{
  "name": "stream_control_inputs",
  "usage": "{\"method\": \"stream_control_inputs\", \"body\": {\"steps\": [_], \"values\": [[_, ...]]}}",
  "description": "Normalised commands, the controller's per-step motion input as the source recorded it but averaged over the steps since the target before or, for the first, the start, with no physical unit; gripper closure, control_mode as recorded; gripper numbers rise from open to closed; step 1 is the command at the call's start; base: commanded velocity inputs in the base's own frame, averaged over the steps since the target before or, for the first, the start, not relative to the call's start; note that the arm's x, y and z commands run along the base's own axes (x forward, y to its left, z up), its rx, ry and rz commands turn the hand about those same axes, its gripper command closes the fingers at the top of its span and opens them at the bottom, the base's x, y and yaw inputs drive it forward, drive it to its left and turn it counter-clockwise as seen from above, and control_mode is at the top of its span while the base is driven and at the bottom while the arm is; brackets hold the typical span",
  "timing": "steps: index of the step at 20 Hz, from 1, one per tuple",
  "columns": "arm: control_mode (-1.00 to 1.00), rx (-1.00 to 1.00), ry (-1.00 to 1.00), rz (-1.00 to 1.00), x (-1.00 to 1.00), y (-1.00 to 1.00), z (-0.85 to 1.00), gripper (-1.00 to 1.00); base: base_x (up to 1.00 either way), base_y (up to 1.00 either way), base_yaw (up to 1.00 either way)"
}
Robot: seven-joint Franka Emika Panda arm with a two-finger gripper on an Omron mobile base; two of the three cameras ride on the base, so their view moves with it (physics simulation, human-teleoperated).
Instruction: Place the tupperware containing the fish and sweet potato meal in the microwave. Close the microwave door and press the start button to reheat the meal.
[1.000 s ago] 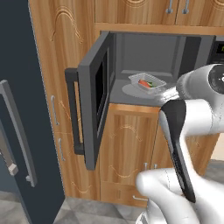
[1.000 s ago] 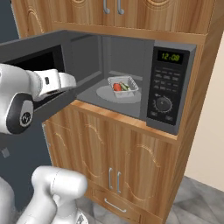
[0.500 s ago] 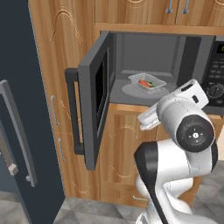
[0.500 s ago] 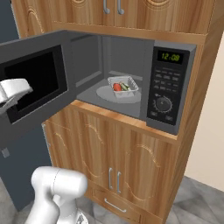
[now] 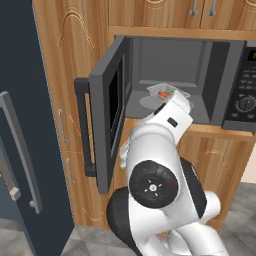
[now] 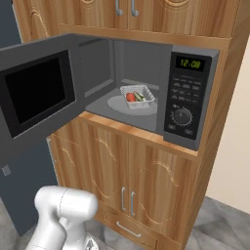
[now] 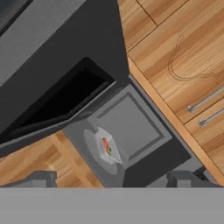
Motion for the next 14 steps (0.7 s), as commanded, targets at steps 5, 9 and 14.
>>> {"method": "stream_control_inputs", "body": {"steps": [5,9,14], "values": [[-1.0,-0.27,0.03,0.0,0.01,1.0,-0.01,-1.0,0.0,0.0,0.0],[-1.0,-0.26,0.02,0.0,0.25,0.99,-0.2,-1.0,0.0,0.0,0.0],[-1.0,-0.23,0.03,0.0,0.41,0.86,-0.32,-1.0,0.0,0.0,0.0]]}}
